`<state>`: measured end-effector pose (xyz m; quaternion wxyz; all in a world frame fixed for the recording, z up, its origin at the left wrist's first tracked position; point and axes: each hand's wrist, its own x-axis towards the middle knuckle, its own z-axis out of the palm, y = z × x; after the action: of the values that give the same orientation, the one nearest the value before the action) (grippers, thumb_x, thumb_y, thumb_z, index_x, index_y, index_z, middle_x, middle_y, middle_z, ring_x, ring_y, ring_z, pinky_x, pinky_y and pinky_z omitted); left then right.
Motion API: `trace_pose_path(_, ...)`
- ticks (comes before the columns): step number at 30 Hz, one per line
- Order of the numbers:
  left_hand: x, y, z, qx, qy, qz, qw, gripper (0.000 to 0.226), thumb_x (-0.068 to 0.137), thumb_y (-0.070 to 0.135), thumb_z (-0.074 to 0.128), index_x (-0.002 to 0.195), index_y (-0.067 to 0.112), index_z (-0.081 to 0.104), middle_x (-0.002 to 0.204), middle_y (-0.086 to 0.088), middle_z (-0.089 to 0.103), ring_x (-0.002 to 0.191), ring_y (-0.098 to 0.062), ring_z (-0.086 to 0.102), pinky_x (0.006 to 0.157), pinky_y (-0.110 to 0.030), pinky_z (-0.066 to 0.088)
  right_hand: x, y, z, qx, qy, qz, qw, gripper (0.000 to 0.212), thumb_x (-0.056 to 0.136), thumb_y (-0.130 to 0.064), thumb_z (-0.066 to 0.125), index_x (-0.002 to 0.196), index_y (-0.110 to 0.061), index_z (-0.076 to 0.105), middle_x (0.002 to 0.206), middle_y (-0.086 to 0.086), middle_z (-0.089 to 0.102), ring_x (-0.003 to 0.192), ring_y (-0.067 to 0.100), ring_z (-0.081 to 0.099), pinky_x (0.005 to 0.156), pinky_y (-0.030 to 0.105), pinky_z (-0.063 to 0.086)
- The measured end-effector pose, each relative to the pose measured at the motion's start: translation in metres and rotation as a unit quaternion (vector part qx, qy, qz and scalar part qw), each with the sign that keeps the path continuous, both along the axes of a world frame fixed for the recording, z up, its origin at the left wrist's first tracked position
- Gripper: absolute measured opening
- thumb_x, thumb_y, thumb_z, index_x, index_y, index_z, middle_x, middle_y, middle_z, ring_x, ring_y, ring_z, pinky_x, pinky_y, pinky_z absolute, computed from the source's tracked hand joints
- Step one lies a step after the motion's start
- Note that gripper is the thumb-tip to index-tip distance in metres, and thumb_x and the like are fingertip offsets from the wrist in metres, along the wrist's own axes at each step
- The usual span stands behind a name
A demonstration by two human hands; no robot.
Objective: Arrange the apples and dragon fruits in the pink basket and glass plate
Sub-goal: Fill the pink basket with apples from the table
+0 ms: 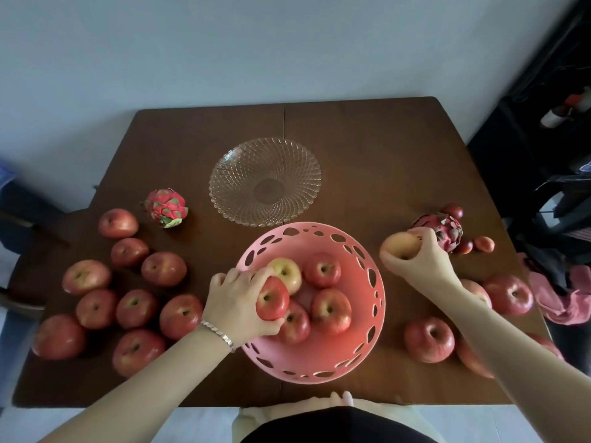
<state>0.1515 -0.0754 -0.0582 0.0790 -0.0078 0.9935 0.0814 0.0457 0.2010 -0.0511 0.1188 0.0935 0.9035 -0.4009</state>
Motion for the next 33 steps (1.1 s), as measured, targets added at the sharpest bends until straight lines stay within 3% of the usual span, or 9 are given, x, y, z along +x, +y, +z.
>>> trace_pose_path(2,0.001,-0.002,-0.007,-0.03,0.032,-0.019,0.999,0.07,0.046,0.068,0.046,0.101,0.027,0.057,0.08,0.006,0.069,0.073,-0.022,0.066,0.073,-0.04,0.049,-0.001,-0.013,0.011,-0.03,-0.015,0.017,0.999,0.053,0.072,-0.031,0.075,0.115,-0.02,0.046,0.104,0.0,0.054,0.091,0.016,0.052,0.073,0.026,0.039)
trace_pose_path(5,0.001,-0.013,-0.011,-0.069,0.027,-0.042,0.996,0.072,0.044,0.064,0.058,0.099,0.018,0.062,0.084,-0.001,0.07,0.066,-0.021,0.069,0.086,-0.05,0.049,0.007,-0.039,0.019,-0.03,-0.018,0.091,0.995,0.046,0.068,-0.035,0.077,0.105,-0.028,0.05,0.109,0.002,0.056,0.093,0.015,0.055,0.069,0.021,0.039)
trace_pose_path(11,0.005,-0.018,-0.017,-0.084,-0.018,-0.091,0.992,0.089,0.042,0.059,0.075,0.115,0.01,0.058,0.112,-0.01,0.067,0.102,-0.026,0.067,0.098,-0.049,0.043,0.049,-0.078,0.02,-0.049,-0.098,0.233,0.966,0.056,0.069,-0.034,0.077,0.116,-0.026,0.047,0.1,-0.006,0.056,0.091,0.012,0.054,0.074,0.02,0.039)
trace_pose_path(14,0.006,-0.025,-0.018,-0.045,-0.083,-0.092,0.991,0.101,0.063,0.049,0.072,0.145,0.017,0.023,0.151,-0.009,0.027,0.135,-0.024,0.038,0.114,-0.044,0.021,0.068,-0.093,0.015,-0.037,-0.127,0.299,0.945,0.057,0.069,-0.039,0.076,0.116,-0.027,0.046,0.098,-0.006,0.055,0.087,0.009,0.053,0.072,0.018,0.042)
trace_pose_path(17,0.006,-0.031,-0.01,0.094,-0.144,-0.062,0.983,0.098,0.072,0.033,0.07,0.147,0.024,0.008,0.155,-0.003,0.006,0.143,-0.025,0.016,0.117,-0.038,0.016,0.09,-0.112,0.007,-0.02,-0.123,0.347,0.929,0.062,0.069,-0.044,0.073,0.122,-0.03,0.046,0.114,-0.005,0.043,0.098,0.009,0.045,0.082,0.018,0.036)
trace_pose_path(22,0.022,-0.031,0.005,0.267,-0.058,-0.031,0.961,0.072,0.07,0.031,0.055,0.137,0.037,0.032,0.149,0.008,0.023,0.14,-0.011,0.022,0.115,-0.032,0.025,0.109,-0.126,-0.009,-0.038,-0.133,0.307,0.942,0.071,0.063,-0.047,0.078,0.121,-0.023,0.044,0.113,-0.005,0.04,0.097,0.008,0.045,0.078,0.012,0.038)
trace_pose_path(24,0.03,-0.025,0.003,0.258,0.025,-0.091,0.962,0.056,0.07,0.034,0.056,0.126,0.035,0.046,0.14,0.01,0.039,0.135,-0.007,0.029,0.112,-0.026,0.024,0.109,-0.126,-0.012,-0.052,-0.126,0.284,0.949,0.071,0.059,-0.045,0.082,0.114,-0.021,0.044,0.11,-0.006,0.041,0.094,0.008,0.045,0.071,0.011,0.038)
trace_pose_path(27,0.036,-0.016,-0.007,0.209,0.042,-0.147,0.966,0.05,0.068,0.046,0.059,0.117,0.038,0.051,0.123,0.015,0.059,0.129,-0.003,0.032,0.11,-0.026,0.019,0.108,-0.123,-0.015,-0.039,-0.142,0.309,0.939,0.077,0.062,-0.039,0.082,0.126,-0.02,0.042,0.116,-0.002,0.039,0.101,0.012,0.046,0.087,0.017,0.041)
trace_pose_path(33,0.029,-0.009,-0.008,0.083,0.037,-0.185,0.978,0.046,0.064,0.061,0.048,0.099,0.038,0.067,0.092,0.021,0.07,0.114,-0.01,0.041,0.092,-0.043,0.045,0.091,-0.099,-0.011,-0.055,-0.189,0.377,0.905,0.081,0.069,-0.025,0.078,0.137,-0.028,0.034,0.125,-0.006,0.049,0.103,0.007,0.05,0.089,0.018,0.043)
